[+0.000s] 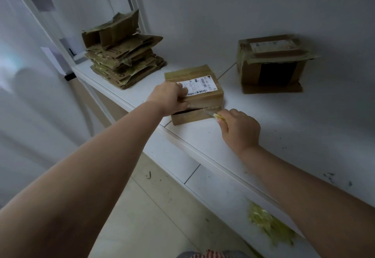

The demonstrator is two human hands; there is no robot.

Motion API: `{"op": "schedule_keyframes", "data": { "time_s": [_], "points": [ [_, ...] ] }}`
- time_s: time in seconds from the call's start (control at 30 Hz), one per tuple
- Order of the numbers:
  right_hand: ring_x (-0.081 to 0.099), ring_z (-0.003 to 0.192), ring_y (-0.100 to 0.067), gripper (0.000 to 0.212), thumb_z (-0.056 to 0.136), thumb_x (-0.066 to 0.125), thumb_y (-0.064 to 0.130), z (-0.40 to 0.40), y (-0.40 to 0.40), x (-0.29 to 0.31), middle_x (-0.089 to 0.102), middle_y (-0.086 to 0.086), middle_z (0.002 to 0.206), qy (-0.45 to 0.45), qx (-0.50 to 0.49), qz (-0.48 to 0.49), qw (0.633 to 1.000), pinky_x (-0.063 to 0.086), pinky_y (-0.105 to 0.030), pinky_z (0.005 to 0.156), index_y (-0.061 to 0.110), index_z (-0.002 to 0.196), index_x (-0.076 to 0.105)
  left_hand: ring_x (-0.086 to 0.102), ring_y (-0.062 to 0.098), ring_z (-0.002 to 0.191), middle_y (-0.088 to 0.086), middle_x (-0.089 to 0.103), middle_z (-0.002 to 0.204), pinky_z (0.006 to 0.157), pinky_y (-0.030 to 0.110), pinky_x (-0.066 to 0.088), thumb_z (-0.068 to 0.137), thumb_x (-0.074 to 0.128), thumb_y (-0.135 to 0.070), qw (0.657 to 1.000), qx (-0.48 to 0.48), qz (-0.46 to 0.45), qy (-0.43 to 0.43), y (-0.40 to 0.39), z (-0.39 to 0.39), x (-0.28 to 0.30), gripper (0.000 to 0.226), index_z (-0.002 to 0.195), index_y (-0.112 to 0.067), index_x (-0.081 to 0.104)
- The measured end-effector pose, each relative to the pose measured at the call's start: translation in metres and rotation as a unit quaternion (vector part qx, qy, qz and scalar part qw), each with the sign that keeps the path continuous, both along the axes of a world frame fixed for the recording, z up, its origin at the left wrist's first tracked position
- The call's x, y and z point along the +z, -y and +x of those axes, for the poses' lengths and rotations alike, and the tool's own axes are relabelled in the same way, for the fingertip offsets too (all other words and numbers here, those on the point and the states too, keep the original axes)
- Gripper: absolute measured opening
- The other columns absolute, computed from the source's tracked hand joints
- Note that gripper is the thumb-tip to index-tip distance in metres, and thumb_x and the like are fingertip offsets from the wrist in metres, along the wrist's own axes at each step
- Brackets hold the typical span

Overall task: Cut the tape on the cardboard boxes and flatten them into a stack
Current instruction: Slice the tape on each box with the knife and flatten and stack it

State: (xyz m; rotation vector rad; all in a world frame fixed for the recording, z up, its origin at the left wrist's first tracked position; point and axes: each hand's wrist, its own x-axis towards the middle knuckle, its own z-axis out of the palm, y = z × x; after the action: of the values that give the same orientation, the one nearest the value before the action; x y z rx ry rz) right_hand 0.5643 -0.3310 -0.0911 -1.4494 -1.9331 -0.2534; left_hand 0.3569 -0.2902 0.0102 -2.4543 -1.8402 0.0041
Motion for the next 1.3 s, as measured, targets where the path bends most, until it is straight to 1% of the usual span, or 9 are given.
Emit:
{"op": "schedule_keyframes", "data": {
  "time_s": [0.1,0.23,0.33,0.47,0.57,0.67,0.8,1.07,1.3],
  "points": [
    [0.056,0.065,-0.028,0.012,0.078,0.062,0.014,0.003,-0.005,0.002,0.062,-0.006,0.08,0.022,0.028,0.02,0.999,0.04,-0.026,0.048,0.014,0.089,0.066,0.051,0.024,0.088,0.005,0.061,0.108,0.07,0.03,0.034,0.09,0.057,-0.037,1.0,-0.008,0.013,-0.005,0.0,0.003,-0.002,0.028,0.108,-0.015,0.062],
    [0.056,0.067,-0.026,0.025,0.066,0.068,0.002,-0.005,-0.009,0.011,0.062,-0.001,0.081,0.026,0.073,0.008,0.997,0.036,-0.025,0.048,0.018,0.085,0.063,0.052,0.025,0.088,0.005,0.062,0.103,0.07,0.032,0.035,0.09,0.059,-0.035,1.0,-0.012,0.0,0.001,-0.001,0.0,0.002,0.028,0.109,-0.014,0.063],
    [0.062,0.071,-0.028,0.04,0.069,0.067,0.002,-0.012,-0.009,0.017,0.067,0.0,0.094,0.039,0.106,-0.025,0.993,0.043,-0.027,0.048,0.021,0.104,0.068,0.055,0.028,0.097,0.009,0.063,0.112,0.079,0.037,0.045,0.09,0.06,-0.036,1.0,-0.01,-0.011,0.009,-0.001,-0.002,0.003,0.035,0.116,-0.012,0.063],
    [0.061,0.085,-0.03,0.044,0.087,0.054,0.016,-0.019,-0.01,0.027,0.051,0.006,0.126,0.069,0.099,-0.151,0.981,0.046,-0.034,0.068,0.028,0.13,0.051,0.055,0.027,0.102,0.007,0.061,0.122,0.083,0.037,0.045,0.09,0.06,-0.037,1.0,-0.003,-0.011,0.015,0.0,-0.003,0.002,0.039,0.123,-0.015,0.062],
    [0.06,0.088,-0.027,0.039,0.088,0.057,0.022,-0.024,-0.017,0.037,0.046,0.009,0.123,0.096,0.11,-0.179,0.973,0.046,-0.033,0.074,0.033,0.125,0.053,0.055,0.027,0.103,0.007,0.061,0.126,0.083,0.034,0.044,0.09,0.062,-0.037,0.999,0.003,-0.021,0.029,-0.001,-0.002,0.004,0.042,0.126,-0.016,0.061],
    [0.06,0.089,-0.027,0.039,0.087,0.053,0.015,-0.023,-0.021,0.042,0.05,0.011,0.12,0.111,0.115,-0.186,0.97,0.045,-0.032,0.074,0.036,0.12,0.058,0.055,0.027,0.104,0.006,0.061,0.128,0.084,0.035,0.043,0.089,0.063,-0.038,0.999,0.008,-0.027,0.031,-0.002,-0.004,0.005,0.044,0.129,-0.018,0.06],
    [0.059,0.095,-0.031,0.044,0.088,0.049,0.011,-0.017,-0.016,0.039,0.048,0.014,0.129,0.116,0.124,-0.199,0.965,0.043,-0.032,0.076,0.033,0.125,0.053,0.055,0.028,0.107,0.004,0.061,0.128,0.087,0.038,0.044,0.089,0.063,-0.041,0.999,0.009,-0.027,0.022,-0.001,-0.005,0.004,0.046,0.13,-0.021,0.059],
    [0.057,0.086,-0.031,0.03,0.09,0.045,0.013,-0.026,-0.011,0.044,0.051,0.004,0.119,0.137,0.106,-0.215,0.961,0.035,-0.03,0.067,0.023,0.116,0.056,0.058,0.029,0.1,0.01,0.065,0.12,0.085,0.04,0.048,0.085,0.067,-0.043,0.999,0.012,-0.041,0.024,-0.002,-0.005,0.009,0.047,0.123,-0.016,0.063],
    [0.059,0.089,-0.03,0.032,0.091,0.048,0.017,-0.022,-0.007,0.039,0.05,0.006,0.125,0.117,0.127,-0.199,0.965,0.041,-0.031,0.071,0.026,0.121,0.054,0.057,0.027,0.104,0.009,0.063,0.124,0.088,0.037,0.046,0.085,0.069,-0.039,0.998,0.009,-0.057,0.032,-0.001,-0.005,0.011,0.051,0.131,-0.017,0.059]
  ]
}}
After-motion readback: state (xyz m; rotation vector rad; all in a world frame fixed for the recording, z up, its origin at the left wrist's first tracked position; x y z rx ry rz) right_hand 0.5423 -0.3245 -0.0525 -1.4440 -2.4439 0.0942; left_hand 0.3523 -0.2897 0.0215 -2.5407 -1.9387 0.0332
